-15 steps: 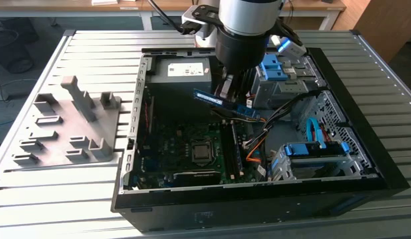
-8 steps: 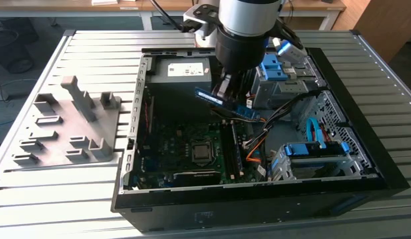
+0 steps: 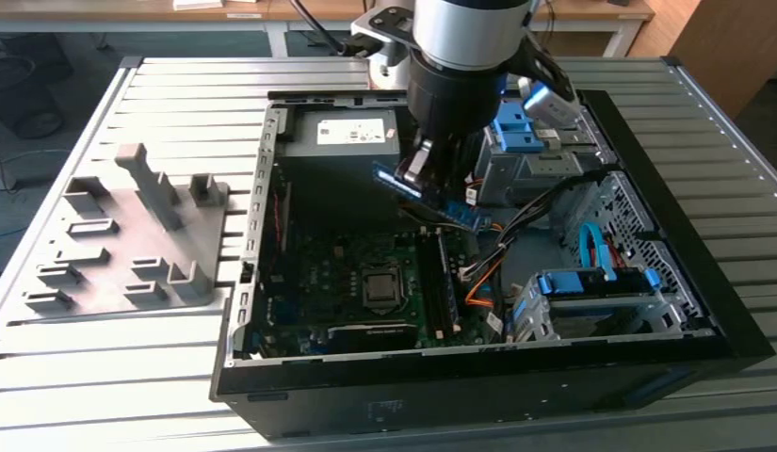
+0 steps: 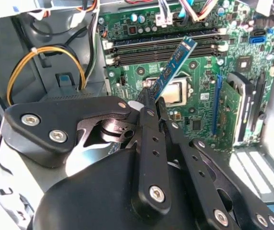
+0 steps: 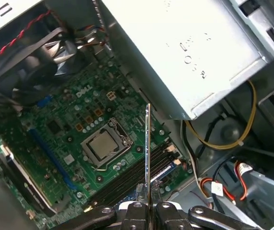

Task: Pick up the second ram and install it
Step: 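Insert the second ram into the second slot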

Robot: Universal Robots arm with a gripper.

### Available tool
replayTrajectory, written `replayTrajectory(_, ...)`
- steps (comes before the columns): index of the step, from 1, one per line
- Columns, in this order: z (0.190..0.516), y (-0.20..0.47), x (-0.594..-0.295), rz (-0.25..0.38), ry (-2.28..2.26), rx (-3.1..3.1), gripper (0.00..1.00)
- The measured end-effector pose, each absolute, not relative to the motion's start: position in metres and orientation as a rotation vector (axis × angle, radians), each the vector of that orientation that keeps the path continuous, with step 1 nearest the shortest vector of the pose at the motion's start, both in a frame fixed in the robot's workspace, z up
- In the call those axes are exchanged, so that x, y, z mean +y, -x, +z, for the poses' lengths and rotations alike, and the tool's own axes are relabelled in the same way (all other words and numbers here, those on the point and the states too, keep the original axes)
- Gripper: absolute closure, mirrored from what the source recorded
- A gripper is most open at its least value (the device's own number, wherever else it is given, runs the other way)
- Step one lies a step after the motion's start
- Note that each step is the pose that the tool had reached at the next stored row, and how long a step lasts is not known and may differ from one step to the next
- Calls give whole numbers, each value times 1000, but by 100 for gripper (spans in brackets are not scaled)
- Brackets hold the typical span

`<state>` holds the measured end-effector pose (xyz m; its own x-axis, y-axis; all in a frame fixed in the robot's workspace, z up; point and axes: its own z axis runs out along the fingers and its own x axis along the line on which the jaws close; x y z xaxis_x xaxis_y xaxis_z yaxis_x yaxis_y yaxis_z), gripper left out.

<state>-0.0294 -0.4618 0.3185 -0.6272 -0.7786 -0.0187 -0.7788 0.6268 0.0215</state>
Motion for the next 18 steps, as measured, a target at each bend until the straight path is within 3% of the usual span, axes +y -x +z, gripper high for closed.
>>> replayTrajectory(18,317,29,-462,34,1035,2957,86)
